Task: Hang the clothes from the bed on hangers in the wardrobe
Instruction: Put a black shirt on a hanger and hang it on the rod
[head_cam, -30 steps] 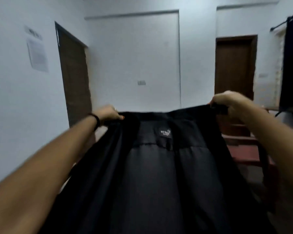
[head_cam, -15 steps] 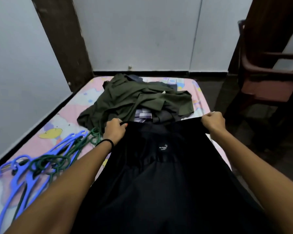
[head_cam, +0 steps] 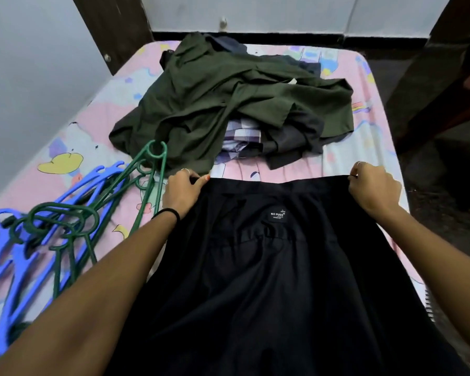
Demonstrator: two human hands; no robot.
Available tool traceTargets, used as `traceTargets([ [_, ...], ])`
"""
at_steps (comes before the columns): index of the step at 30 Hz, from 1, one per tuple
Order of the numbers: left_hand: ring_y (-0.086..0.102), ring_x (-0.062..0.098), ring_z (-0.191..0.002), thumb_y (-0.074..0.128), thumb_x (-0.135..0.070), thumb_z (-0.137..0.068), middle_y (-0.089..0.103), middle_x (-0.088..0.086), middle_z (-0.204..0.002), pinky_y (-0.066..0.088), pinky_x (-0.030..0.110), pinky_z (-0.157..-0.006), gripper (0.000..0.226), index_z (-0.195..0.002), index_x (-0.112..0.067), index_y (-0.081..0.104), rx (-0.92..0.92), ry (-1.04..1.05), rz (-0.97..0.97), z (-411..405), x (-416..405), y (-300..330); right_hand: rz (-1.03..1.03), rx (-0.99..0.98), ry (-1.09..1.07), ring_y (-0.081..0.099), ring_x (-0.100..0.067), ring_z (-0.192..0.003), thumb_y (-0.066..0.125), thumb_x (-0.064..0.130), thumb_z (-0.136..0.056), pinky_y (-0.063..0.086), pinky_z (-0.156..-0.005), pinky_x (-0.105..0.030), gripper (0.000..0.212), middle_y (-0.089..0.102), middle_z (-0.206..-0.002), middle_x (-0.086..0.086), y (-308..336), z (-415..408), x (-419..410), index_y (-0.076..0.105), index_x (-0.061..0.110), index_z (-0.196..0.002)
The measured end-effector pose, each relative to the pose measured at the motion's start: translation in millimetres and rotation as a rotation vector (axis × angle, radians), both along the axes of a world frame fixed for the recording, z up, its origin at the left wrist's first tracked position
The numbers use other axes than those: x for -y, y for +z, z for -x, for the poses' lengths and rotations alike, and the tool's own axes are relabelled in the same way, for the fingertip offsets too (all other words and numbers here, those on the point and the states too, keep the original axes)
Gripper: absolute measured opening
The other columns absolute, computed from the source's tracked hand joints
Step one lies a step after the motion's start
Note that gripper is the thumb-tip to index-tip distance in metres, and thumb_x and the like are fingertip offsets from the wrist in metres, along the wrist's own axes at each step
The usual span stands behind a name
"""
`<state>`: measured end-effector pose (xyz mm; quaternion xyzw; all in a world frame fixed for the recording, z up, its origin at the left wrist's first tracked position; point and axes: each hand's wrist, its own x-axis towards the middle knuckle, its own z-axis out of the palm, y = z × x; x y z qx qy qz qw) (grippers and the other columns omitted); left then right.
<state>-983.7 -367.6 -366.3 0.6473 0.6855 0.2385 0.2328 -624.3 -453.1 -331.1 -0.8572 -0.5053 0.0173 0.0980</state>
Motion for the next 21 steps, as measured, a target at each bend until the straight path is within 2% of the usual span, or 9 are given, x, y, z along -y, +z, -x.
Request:
traceTargets([
  [2,0.063,0.028,-0.094,0.061,-0.042,-0.089,0.070,0.009,-0.096,0.050,0.037,-0.081,0.030,-0.095,-0.013,0.068,0.004,0.018,-0.048,6.2,9.2,0.4,-0.015,0.107,0.035,0.057,-0.044,-0.097,0.053,0.014,-0.089,0.037,-0.074,-0.041,0.023,0.061,-0.105,-0.023,-4.3,-1.2,1.7,0.059,0.003,-0.108],
  [5,0.060,0.026,-0.092,0.055,-0.035,-0.094,0.064,0.006,-0.101,0.048,0.037,-0.078,0.025,-0.103,-0.013,0.063,-0.045,-0.008,-0.133,20.7,37.1,6.8,-0.079,0.277,0.082,0.054,-0.045,-0.100,0.057,0.013,-0.085,0.037,-0.085,-0.049,0.031,0.059,-0.106,-0.026,-4.0,-3.0,9.7,0.060,-0.002,-0.112],
  [8,0.058,0.028,-0.099,0.055,-0.020,-0.093,0.058,0.006,-0.111,0.048,0.040,-0.076,0.024,-0.115,-0.012,0.059,-0.249,-0.107,-0.328,53.2,71.9,12.5,-0.157,0.363,0.124,0.054,-0.046,-0.094,0.057,0.011,-0.082,0.036,-0.085,-0.051,0.027,0.057,-0.097,-0.028,4.1,2.8,19.7,0.062,-0.006,-0.103],
  [10,0.056,0.033,-0.104,0.058,-0.014,-0.088,0.056,0.010,-0.114,0.046,0.044,-0.078,0.032,-0.120,-0.010,0.056,-0.428,-0.076,-0.405,83.4,92.8,15.0,-0.169,0.367,0.133,0.054,-0.045,-0.093,0.062,0.007,-0.078,0.036,-0.086,-0.052,0.025,0.056,-0.096,-0.029,11.1,12.1,25.7,0.063,-0.007,-0.099],
  [12,0.048,0.037,-0.115,0.062,-0.019,-0.086,0.050,0.013,-0.128,0.041,0.049,-0.088,0.049,-0.131,-0.008,0.047,-0.511,0.087,-0.333,111.1,112.3,12.6,-0.167,0.357,0.131,0.054,-0.045,-0.094,0.063,0.004,-0.076,0.035,-0.088,-0.053,0.024,0.055,-0.096,-0.029,19.0,20.7,30.9,0.064,-0.007,-0.097],
  [15,0.035,0.043,-0.128,0.069,-0.030,-0.083,0.030,0.022,-0.146,0.034,0.056,-0.098,0.077,-0.143,-0.004,0.028,-0.441,0.358,-0.073,143.9,142.8,2.4,-0.134,0.336,0.114,0.052,-0.044,-0.098,0.061,0.005,-0.077,0.033,-0.090,-0.052,0.024,0.054,-0.100,-0.028,30.5,36.5,41.5,0.064,-0.007,-0.097],
  [17,0.044,0.044,-0.117,0.070,-0.031,-0.082,0.030,0.022,-0.140,0.040,0.055,-0.095,0.070,-0.135,-0.002,0.034,-0.332,0.441,0.099,153.3,149.8,-3.5,-0.121,0.321,0.112,0.052,-0.043,-0.100,0.060,0.005,-0.077,0.033,-0.090,-0.051,0.024,0.054,-0.102,-0.027,37.2,44.0,47.9,0.064,-0.006,-0.098],
  [19,0.053,0.043,-0.094,0.065,-0.022,-0.083,0.035,0.021,-0.127,0.046,0.053,-0.086,0.035,-0.105,0.000,0.049,-0.233,0.482,0.149,155.3,149.4,0.6,-0.108,0.341,0.125,0.052,-0.043,-0.100,0.061,0.006,-0.076,0.034,-0.089,-0.051,0.023,0.053,-0.100,-0.025,43.3,50.4,54.5,0.064,-0.005,-0.096],
  [21,0.052,0.043,-0.088,0.056,-0.012,-0.085,0.035,0.021,-0.122,0.047,0.051,-0.083,0.015,-0.088,0.001,0.051,-0.207,0.506,0.147,155.3,147.3,3.1,-0.088,0.362,0.135,0.051,-0.042,-0.101,0.061,0.007,-0.077,0.033,-0.089,-0.050,0.023,0.053,-0.101,-0.024,52.4,55.4,60.7,0.065,-0.004,-0.096],
])
